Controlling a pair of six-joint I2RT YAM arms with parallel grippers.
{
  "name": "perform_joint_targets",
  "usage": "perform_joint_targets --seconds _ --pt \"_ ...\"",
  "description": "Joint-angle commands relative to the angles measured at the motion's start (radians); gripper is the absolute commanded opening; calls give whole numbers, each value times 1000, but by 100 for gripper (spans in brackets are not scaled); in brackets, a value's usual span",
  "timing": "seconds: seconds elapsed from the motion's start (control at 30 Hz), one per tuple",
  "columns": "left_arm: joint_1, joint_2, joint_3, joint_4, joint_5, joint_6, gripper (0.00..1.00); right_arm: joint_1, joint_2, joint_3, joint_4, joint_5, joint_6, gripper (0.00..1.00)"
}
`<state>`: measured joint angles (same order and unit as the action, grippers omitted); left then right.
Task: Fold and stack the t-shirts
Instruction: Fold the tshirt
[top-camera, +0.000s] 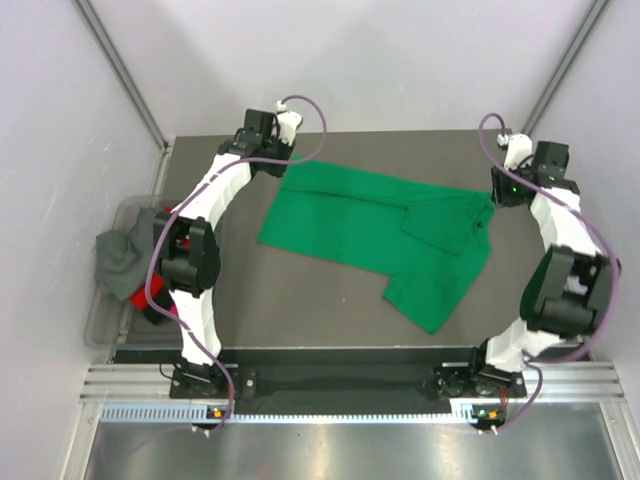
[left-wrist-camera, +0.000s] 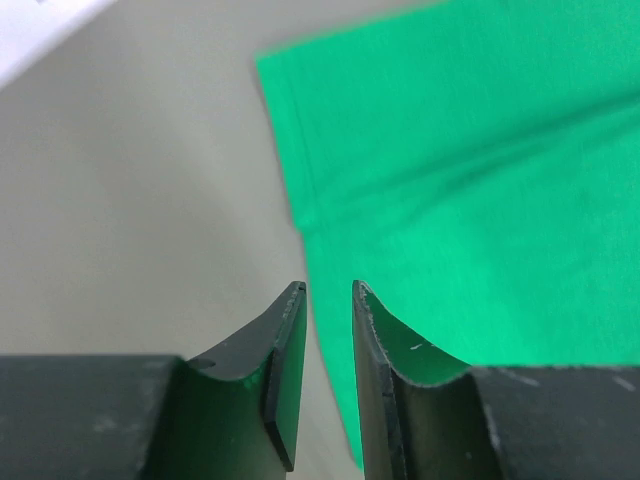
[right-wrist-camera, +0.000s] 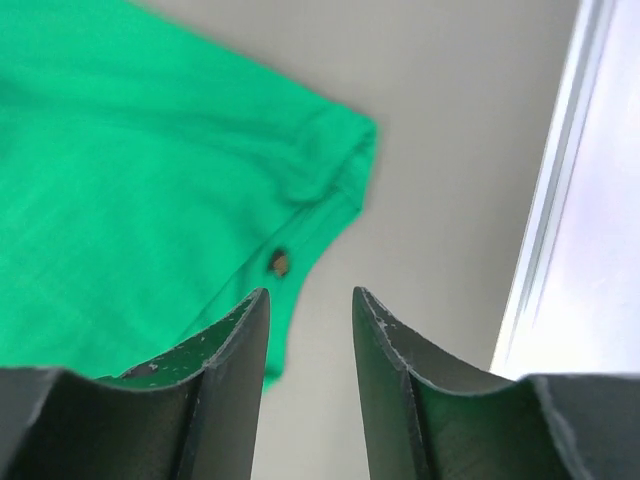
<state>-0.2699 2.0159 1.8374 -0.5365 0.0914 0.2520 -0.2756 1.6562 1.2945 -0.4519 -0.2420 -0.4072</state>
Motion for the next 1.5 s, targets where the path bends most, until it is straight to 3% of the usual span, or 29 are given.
perform_joint_targets --seconds 0.0,0.1,0.2,0.4,0.6,0.73,0.87,0.93,1.47 --pt "-6 -68 -102 -6 28 -23 29 -5 -133 -73 -164 -178 -181 39" --pt "-6 -118 -194 -36 56 -19 26 1 -231 -160 -340 -357 -486 37" --pt "-6 -160 -269 -81 83 -17 23 18 -321 -256 -512 -439 -718 37" --pt "-5 -253 -414 -43 85 -13 25 139 -479 -421 -701 -401 -997 34" --pt "-5 -227 -397 -59 19 -8 28 343 -616 -575 -639 -315 -995 38" --pt "-3 -203 -389 -56 -12 -20 40 450 -670 -659 -561 -290 -952 38" --pt "1 -158 -368 -71 -42 -29 43 556 -676 -727 -484 -248 -897 38" --pt "6 -146 -354 -75 -39 -39 47 584 -671 -741 -470 -237 -889 39" --pt "17 -97 -329 -85 -55 -34 47 708 -561 -764 -412 -169 -822 38"
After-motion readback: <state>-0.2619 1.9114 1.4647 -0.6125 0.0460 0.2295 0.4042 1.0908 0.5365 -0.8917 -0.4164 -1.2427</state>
